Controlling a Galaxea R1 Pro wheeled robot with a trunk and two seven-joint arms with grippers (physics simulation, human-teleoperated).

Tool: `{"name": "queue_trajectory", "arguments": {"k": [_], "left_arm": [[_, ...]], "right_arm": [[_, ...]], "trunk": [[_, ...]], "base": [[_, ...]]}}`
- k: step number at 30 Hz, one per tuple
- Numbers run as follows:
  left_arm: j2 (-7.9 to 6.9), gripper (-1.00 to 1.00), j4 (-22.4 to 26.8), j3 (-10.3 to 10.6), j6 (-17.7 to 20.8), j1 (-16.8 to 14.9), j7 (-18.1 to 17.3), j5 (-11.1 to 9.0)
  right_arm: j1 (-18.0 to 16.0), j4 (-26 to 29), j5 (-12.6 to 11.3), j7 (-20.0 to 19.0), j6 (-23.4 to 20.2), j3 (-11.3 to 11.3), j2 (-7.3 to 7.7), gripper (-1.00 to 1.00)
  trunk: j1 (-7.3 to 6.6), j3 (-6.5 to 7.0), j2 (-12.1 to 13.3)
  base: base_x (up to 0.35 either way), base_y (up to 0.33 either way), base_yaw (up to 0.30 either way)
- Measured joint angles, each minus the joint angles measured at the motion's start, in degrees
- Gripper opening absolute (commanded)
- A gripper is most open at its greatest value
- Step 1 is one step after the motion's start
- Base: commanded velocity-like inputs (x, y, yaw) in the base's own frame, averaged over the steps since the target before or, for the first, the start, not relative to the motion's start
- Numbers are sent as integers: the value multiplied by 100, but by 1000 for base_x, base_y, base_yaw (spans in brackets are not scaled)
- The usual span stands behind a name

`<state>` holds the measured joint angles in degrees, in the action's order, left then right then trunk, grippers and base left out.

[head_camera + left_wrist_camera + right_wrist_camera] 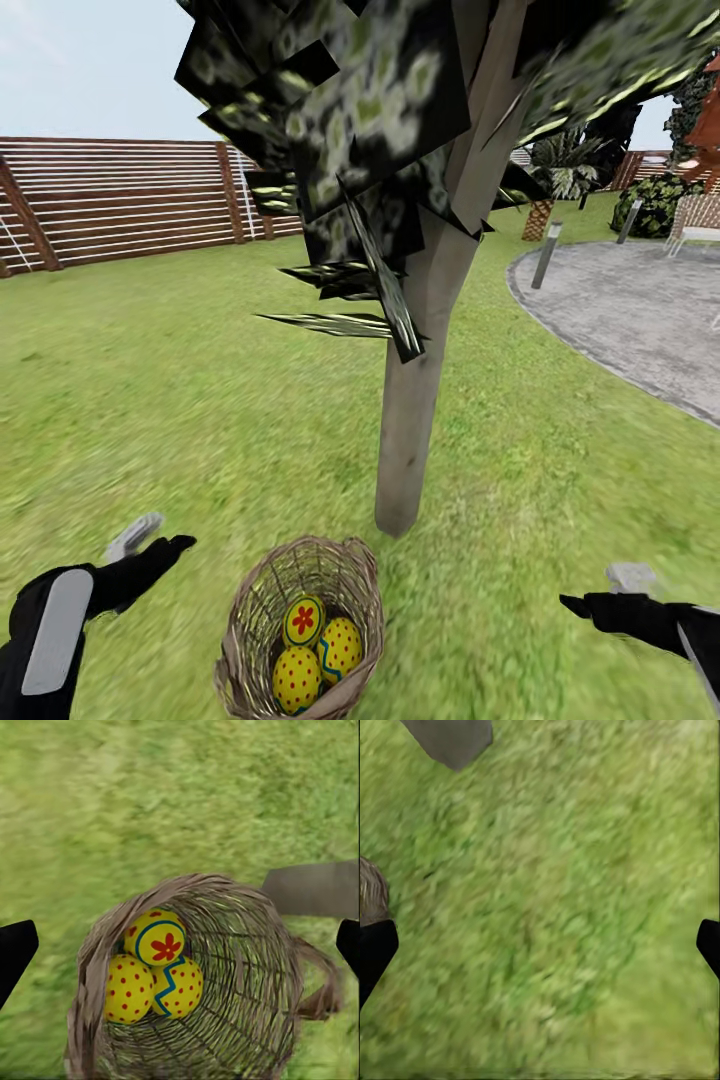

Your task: Take the three Easter eggs out of the wicker basket on the lawn in the garden, then place them on the lawn next to a single tree (choose any tree) so that all three eggs are next to the same tree and none are left in the basket.

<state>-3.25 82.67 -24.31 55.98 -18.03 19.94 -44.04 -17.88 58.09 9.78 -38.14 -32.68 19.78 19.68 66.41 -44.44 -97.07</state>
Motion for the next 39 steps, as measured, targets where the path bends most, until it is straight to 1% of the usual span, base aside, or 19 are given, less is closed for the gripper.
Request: {"name": "queue_trajectory", "arguments": {"k": [1, 3, 5, 6, 7, 9, 11, 12, 13, 15, 16, 18, 23, 29, 33, 35, 36, 38, 39], "left_arm": [[-114, 100, 25, 1, 106, -13, -4, -474], [-231, 100, 36, 0, 147, -16, -7, -965], [-301, 100, 39, -6, 153, -2, -5, -1424], [-337, 100, 36, -23, 155, 15, -9, -1756], [-354, 100, 36, -26, 155, 23, -9, -1880], [-378, 100, 35, -13, 164, 32, -13, -2028], [-387, 100, 35, -5, 173, 37, -60, -2114], [-390, 100, 35, 1, 173, 38, -115, -2145], [-393, 100, 33, 7, 168, 39, -231, -2175], [-397, 100, 34, 10, 165, 40, -442, -2190], [-417, 100, 35, 10, 163, 40, -678, -2200], [-456, 100, 21, 10, 162, 41, -876, -2198], [-505, 100, 0, 4, 161, 42, -1017, -2198], [-510, 100, -13, -6, 157, 42, -1032, -2198], [-511, 100, -23, -23, 155, 44, -1035, -2198], [-511, 100, -29, -25, 155, 43, -1034, -2198], [-511, 100, -30, -28, 154, 42, -1033, -2198], [-511, 100, -37, -32, 153, 43, -1033, -2198], [-510, 100, -40, -33, 152, 42, -1032, -2198]], "right_arm": [[0, 239, 108, 89, -220, -236, -168, 100], [0, 340, 175, 130, -316, -432, -258, 100], [-1, 389, 200, 148, -363, -624, -299, 100], [0, 409, 246, 158, -393, -868, -321, 100], [-3, 415, 308, 164, -421, -1034, -328, 100], [-2, 427, 487, 174, -614, -1399, -339, 100], [-2, 512, 649, 214, -989, -1690, -405, 100], [-2, 594, 706, 301, -1210, -1769, -483, 100], [-2, 739, 768, 541, -1531, -1827, -612, 100], [-2, 950, 823, 943, -1870, -1870, -735, 100], [-2, 1143, 835, 1167, -2082, -1889, -784, 100], [-2, 1260, 846, 1267, -2227, -1904, -804, 100], [-4, 1378, 852, 1326, -2411, -1939, -823, 100], [-4, 1537, 851, 1336, -2435, -1940, -820, 100], [-4, 1604, 844, 1332, -2439, -1938, -818, 100], [-4, 1733, 837, 1331, -2448, -1950, -823, 100], [-3, 1826, 830, 1328, -2463, -1985, -826, 100], [-2, 1929, 827, 1323, -2476, -2148, -836, 100], [-2, 1958, 822, 1322, -2481, -2301, -842, 100]], "trunk": [[0, 0, 0], [0, 0, 0], [0, 0, 0], [0, 0, 0], [0, 0, 0], [0, 0, 0], [0, 0, 0], [0, 0, 0], [0, 0, 0], [0, 0, 0], [0, 0, 0], [0, 0, 0], [1, 0, 0], [2, -1, 0], [0, -9, 0], [0, -15, 0], [0, -18, 0], [0, -25, 0], [0, -29, 0]], "base": [[0, 0, 0], [0, 0, 0], [0, 0, 0], [0, 0, 0], [0, 0, 0], [0, 0, 0], [0, 0, 0], [0, 0, 0], [0, 0, 0], [0, 0, 0], [0, 0, 9], [0, 0, 113], [-69, 37, 253], [-181, 114, 297], [-39, 23, 300], [-8, 4, 299], [-3, 2, 293], [-1, 1, 282], [-1, 0, 270]]}}
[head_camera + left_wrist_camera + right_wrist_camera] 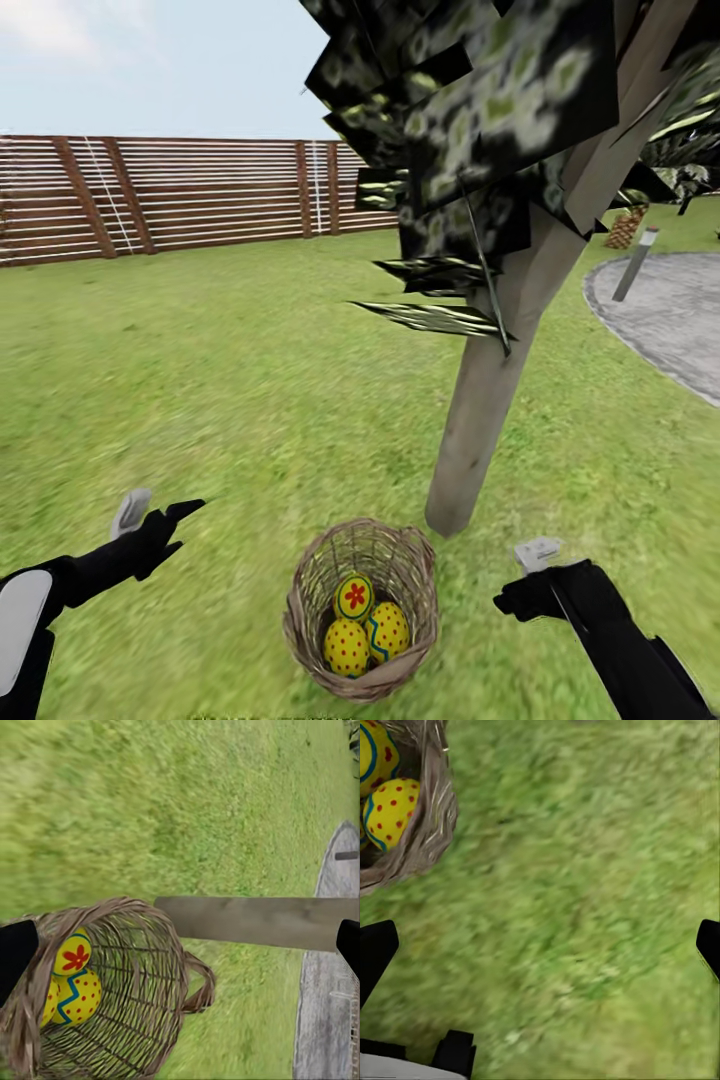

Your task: Take the three Easter eggs out of the wicker basket on the lawn in the garden, then place them on the lawn next to a single tree (choose any tree) so that all three eggs are next to the same tree and none are left in the basket.

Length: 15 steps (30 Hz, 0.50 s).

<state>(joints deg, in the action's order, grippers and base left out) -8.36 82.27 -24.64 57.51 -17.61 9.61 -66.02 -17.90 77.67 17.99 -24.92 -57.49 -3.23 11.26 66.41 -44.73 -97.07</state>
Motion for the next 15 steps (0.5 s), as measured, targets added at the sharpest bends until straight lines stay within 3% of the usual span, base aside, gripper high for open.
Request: {"name": "queue_trajectory", "arguments": {"k": [2, 4, 8, 9, 12, 15], "left_arm": [[0, 100, -2, -1, 0, 1, 0, 0], [0, 100, -1, -1, 0, 0, -1, 0], [3, 100, -3, 1, 0, -1, -4, 0], [6, 100, -4, 4, 0, -2, -7, 0], [8, 100, -3, 20, 0, -1, -8, 0], [9, 100, -4, 32, -5, -2, -8, 1]], "right_arm": [[0, 40, 2, 1, -2, -216, -28, 100], [-1, 140, 13, 4, -8, -403, -181, 100], [-91, 285, 95, 9, -5, -575, -543, 100], [-123, 300, 84, 10, -10, -799, -727, 100], [-152, 320, 232, 28, -1, -1112, -950, 100], [-210, 387, 493, 46, 1, -1228, -1320, 100]], "trunk": [[0, -10, 0], [0, -21, 0], [0, -46, 0], [0, -52, 0], [0, -72, 0], [-1, -85, 0]], "base": [[0, 0, 258], [0, 0, 242], [0, 0, 227], [0, 0, 217], [5, 0, 209], [70, 0, 95]]}}
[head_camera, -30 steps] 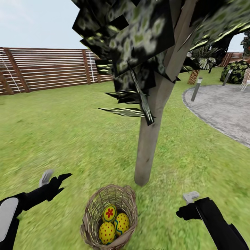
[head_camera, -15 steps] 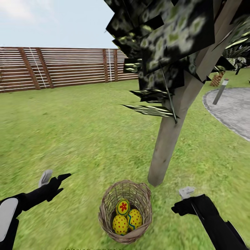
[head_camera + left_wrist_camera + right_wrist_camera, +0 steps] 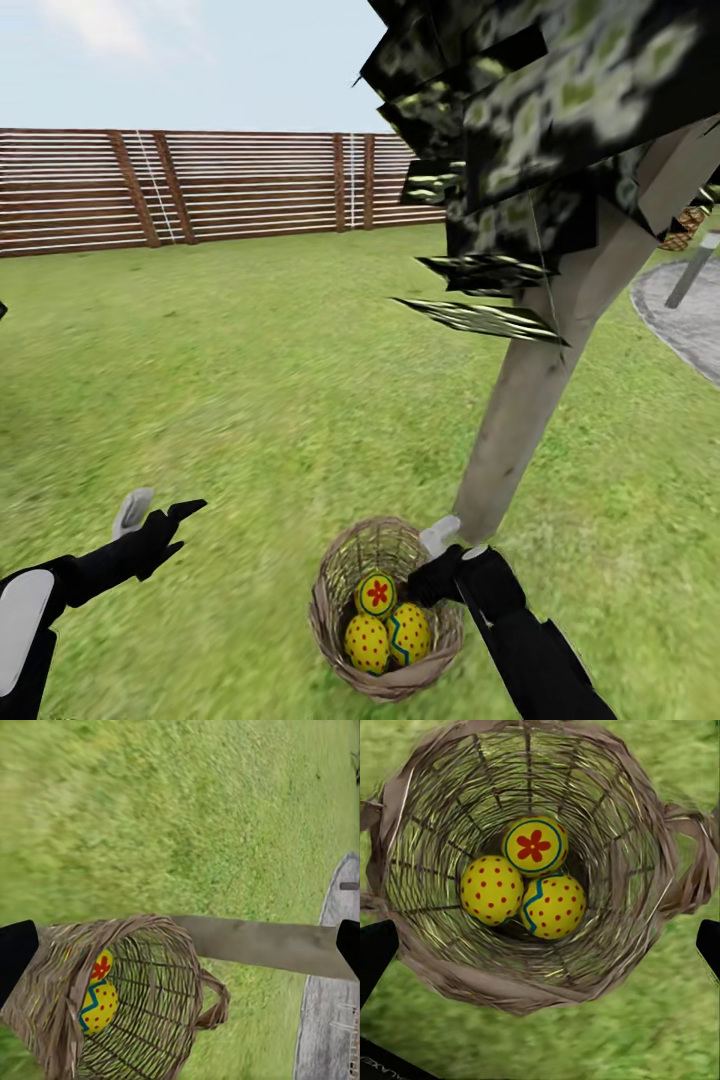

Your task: Take the three Easter eggs out of the wicker basket on the lawn in the garden, then place them on the lawn next to a single tree (choose any tree) so that all three eggs are next to the same tree and none are left in the basket.

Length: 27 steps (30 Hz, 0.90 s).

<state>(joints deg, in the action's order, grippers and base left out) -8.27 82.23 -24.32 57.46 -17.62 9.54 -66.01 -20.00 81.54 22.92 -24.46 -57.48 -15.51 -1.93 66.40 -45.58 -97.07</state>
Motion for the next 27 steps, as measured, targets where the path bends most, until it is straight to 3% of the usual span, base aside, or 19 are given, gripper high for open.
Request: {"name": "queue_trajectory", "arguments": {"k": [5, 8, 17, 20, 24, 27], "left_arm": [[0, 100, 0, 2, -3, 0, 0, 0], [0, 100, 0, 2, -3, 0, 1, 0], [0, 100, 0, 8, 4, 0, -8, 0], [1, 100, 0, 11, 7, 0, -9, 0], [7, 100, 0, 18, 10, 0, -14, 0], [8, 100, 0, 18, 13, 0, -15, 0]], "right_arm": [[-14, -7, 682, 18, 9, -90, -356, 100], [-14, -30, 842, 32, 13, -121, -433, 100], [-24, -728, 846, 36, 76, -115, -455, 100], [-348, -1530, 826, 36, 66, -107, -464, 100], [-1111, -3099, 733, 29, 111, -71, -473, 100], [-1308, -3522, 495, 32, 270, -68, -474, 100]], "trunk": [[-1, -4, 0], [-2, -5, 0], [0, -5, 0], [1, -5, 0], [1, -5, 0], [1, -5, 0]], "base": [[170, 12, 18], [274, 84, 3], [148, 49, 0], [5, 2, 0], [1, 0, 0], [0, 0, 0]]}}
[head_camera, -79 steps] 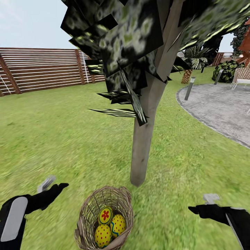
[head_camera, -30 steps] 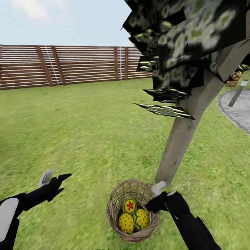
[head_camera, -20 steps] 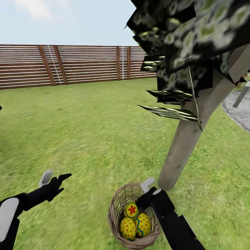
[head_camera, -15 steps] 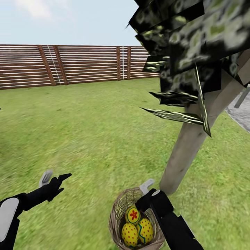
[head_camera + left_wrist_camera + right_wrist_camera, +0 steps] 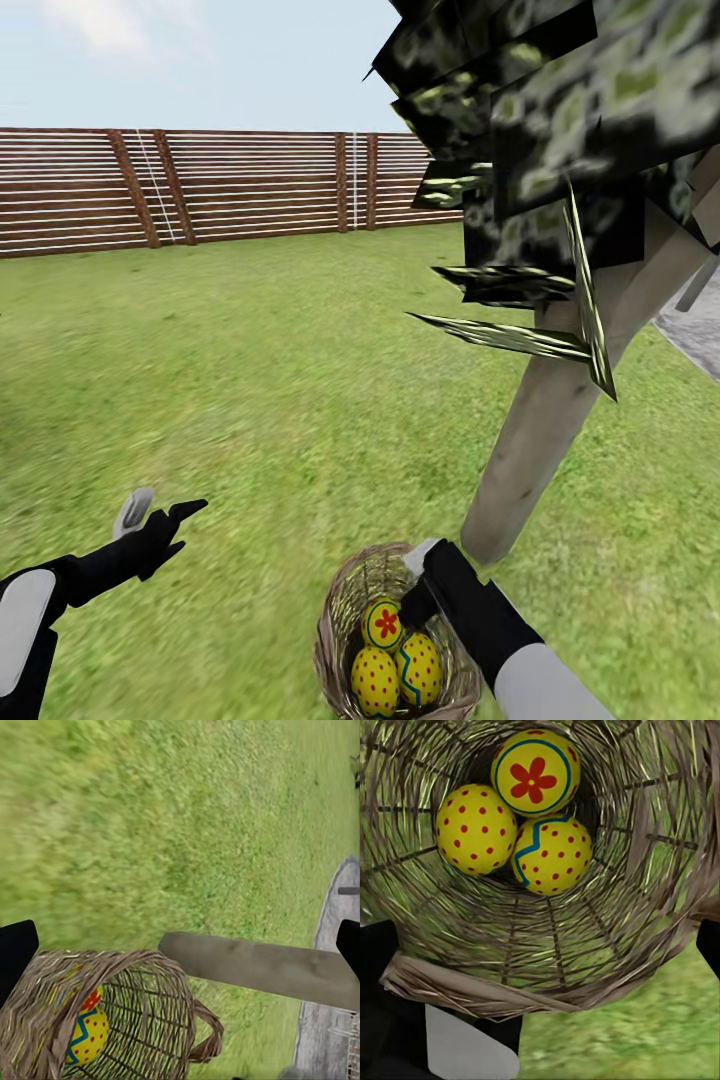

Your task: Take the three Easter eggs out of the wicker basket on the lawn in the garden, then place them on the lawn next to a single tree (choose any tree) so that all three eggs are next to the same tree and none are left in the basket.

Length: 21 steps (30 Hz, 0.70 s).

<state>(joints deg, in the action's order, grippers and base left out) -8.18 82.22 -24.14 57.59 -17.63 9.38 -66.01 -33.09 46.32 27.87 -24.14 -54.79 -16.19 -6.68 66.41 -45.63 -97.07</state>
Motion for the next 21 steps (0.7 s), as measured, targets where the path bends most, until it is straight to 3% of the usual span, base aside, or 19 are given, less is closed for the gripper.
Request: {"name": "queue_trajectory", "arguments": {"k": [3, 9, 15, 21], "left_arm": [[0, 100, 0, 2, 1, 0, -2, 2], [7, 100, 0, 6, 1, 0, -2, -2], [3, 100, 0, 8, 1, 0, -2, -6], [7, 100, 0, 11, 1, 0, -2, -5]], "right_arm": [[-57, -130, -144, 2, 119, -1, -2, 100], [-71, -163, -221, -15, 157, 6, -7, 100], [-72, -95, -785, -11, 164, -2, -1, 100], [-72, 22, -870, -4, 319, 4, 0, 100]], "trunk": [[65, -53, -119], [66, -54, -120], [175, -143, -319], [307, -251, -560]], "base": [[0, 0, 0], [0, 0, 0], [0, 0, 0], [0, 0, 0]]}}
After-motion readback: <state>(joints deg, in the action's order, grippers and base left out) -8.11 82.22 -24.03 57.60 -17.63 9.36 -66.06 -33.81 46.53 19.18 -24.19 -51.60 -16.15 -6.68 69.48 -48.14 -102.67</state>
